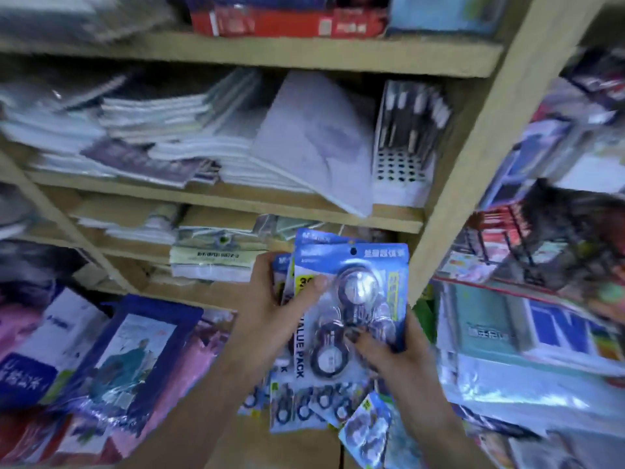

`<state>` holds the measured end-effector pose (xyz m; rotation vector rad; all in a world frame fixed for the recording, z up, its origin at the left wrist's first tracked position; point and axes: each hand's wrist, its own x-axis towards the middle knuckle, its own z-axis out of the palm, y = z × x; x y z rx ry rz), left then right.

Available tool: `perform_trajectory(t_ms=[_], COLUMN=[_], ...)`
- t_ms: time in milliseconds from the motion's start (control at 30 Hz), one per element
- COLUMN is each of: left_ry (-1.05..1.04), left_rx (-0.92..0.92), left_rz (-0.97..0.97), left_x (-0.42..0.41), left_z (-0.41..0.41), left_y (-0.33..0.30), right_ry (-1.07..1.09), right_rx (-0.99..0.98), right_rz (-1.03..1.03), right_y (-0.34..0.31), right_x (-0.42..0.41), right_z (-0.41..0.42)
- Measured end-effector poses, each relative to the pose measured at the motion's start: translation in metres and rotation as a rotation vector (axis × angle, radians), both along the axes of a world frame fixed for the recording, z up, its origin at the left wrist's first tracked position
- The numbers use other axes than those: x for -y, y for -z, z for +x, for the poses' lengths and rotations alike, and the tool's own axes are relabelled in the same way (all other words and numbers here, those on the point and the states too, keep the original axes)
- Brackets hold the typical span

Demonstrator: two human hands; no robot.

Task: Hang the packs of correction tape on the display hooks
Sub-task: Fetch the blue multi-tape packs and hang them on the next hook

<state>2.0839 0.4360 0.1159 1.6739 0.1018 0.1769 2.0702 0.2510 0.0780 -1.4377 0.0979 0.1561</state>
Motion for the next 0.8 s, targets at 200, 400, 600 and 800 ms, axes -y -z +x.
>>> perform_trajectory(t_ms=[200,400,600,800], left_ry=[0.096,0.269,0.325,0.179], left_rx=[0.186,0.308,0.4,0.507], left_rz=[0.121,0.062,0.096,0.011], left_x=[0.063,0.136,0.199,0.251], left_z=[0.012,0.016,0.035,0.066], left_y=[-0.098,-0.177,-0.241,-0.3], right_ry=[0.165,0.249,0.317,0.344], right_rx=[0.213,0.375,0.525,0.673], right_rz=[0.119,0.157,0.178,0.132], right_y=[-0.094,-0.172,-0.233,-0.295], right_x=[0.058,0.117,0.176,0.225], right_z=[-0.01,-0.015,-0.001,0.03])
